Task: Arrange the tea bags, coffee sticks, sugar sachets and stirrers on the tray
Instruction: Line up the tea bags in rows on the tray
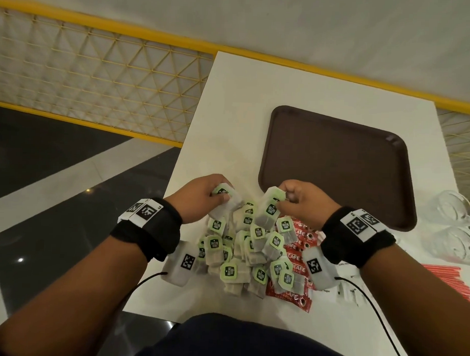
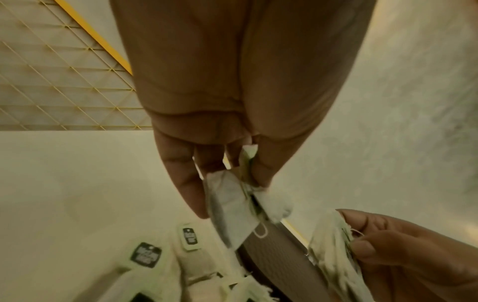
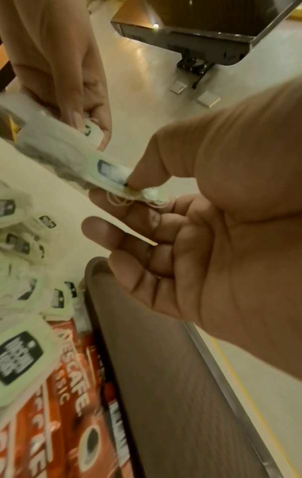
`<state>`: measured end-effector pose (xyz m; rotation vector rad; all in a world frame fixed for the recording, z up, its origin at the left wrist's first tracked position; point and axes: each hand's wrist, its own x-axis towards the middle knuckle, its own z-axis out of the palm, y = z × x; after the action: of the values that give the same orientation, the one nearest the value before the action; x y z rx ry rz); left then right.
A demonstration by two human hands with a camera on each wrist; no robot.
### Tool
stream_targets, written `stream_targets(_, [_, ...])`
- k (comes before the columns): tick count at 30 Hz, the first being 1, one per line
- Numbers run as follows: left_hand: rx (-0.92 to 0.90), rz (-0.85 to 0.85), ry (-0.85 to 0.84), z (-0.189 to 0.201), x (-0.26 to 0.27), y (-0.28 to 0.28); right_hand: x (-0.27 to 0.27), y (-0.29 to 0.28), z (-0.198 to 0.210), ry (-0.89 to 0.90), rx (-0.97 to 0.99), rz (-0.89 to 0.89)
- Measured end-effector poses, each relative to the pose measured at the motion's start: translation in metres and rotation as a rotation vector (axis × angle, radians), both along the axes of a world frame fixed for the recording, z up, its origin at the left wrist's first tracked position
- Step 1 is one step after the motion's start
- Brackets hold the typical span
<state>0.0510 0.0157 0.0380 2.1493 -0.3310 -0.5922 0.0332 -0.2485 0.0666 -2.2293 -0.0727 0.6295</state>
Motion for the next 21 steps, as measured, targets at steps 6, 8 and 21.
stream_targets(6, [-0.200, 0.049, 0.076, 0.015, 0.028, -0.036, 0.020, 0.000, 0.028, -0.055, 0.059, 0.100])
stream_targets(8, [-0.286, 0.076, 0.161, 0.023, 0.039, -0.049, 0.031, 0.000, 0.036, -0.088, 0.093, 0.117])
stream_targets(21, [-0.827, 0.324, 0.612, 0.018, 0.090, -0.099, 0.120, -0.019, 0.019, -0.186, 0.039, 0.069])
